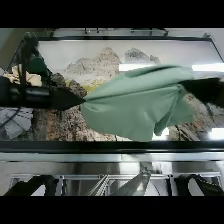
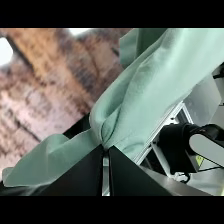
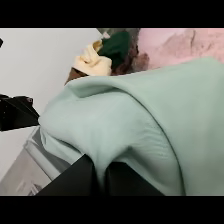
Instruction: Fold the shirts.
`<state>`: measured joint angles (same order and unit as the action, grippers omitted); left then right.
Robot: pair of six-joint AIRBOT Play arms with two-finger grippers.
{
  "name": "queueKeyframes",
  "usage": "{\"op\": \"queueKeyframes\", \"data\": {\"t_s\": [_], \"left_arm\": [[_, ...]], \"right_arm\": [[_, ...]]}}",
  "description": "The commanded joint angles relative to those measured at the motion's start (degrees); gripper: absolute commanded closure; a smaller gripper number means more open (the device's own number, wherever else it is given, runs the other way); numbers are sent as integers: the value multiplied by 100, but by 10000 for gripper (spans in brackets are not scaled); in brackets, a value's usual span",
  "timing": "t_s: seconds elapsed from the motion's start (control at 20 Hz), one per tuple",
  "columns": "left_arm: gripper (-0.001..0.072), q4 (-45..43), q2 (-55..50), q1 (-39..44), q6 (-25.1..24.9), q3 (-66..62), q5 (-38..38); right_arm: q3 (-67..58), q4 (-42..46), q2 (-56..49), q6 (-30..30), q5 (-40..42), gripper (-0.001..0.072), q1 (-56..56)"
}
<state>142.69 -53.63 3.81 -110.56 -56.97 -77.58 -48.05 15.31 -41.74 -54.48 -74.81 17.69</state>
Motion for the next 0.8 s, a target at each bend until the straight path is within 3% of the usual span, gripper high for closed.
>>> {"op": "queueKeyframes", "data": {"t_s": [0.0, 0.1, 0.15, 0.2, 0.25, 0.3, 0.5, 0.65, 0.75], "left_arm": [[692, -138, -317, -352, -295, 1067, 428], [692, -144, -848, -643, -756, 1182, 807], [574, -162, -1169, -782, -754, 1123, 868], [251, -168, -1495, -911, -752, 990, 831], [-13, -170, -1777, -1045, -743, 809, 706], [-2, -175, -2031, -1211, -748, 575, 444], [-2, -173, -2625, -1952, -745, -46, -778], [-1, -129, -2470, -1985, -745, 704, -688], [0, 262, -2277, -1563, -782, 1432, -94]], "right_arm": [[669, 680, -573, -127, 1484, 682, -748], [682, 691, -1456, -28, 2247, 682, -848], [573, 546, -1954, 249, 2483, 677, -824], [391, 501, -2400, 426, 2538, 509, -780], [138, 568, -2806, 437, 2424, 196, -697], [-129, 695, -3106, 431, 2146, 155, -588], [-581, 1515, -3366, 229, 1556, 155, -2], [-455, 2881, -3379, -289, 1436, 155, 179], [-369, 3451, -3438, -597, 1449, 155, 175]]}}
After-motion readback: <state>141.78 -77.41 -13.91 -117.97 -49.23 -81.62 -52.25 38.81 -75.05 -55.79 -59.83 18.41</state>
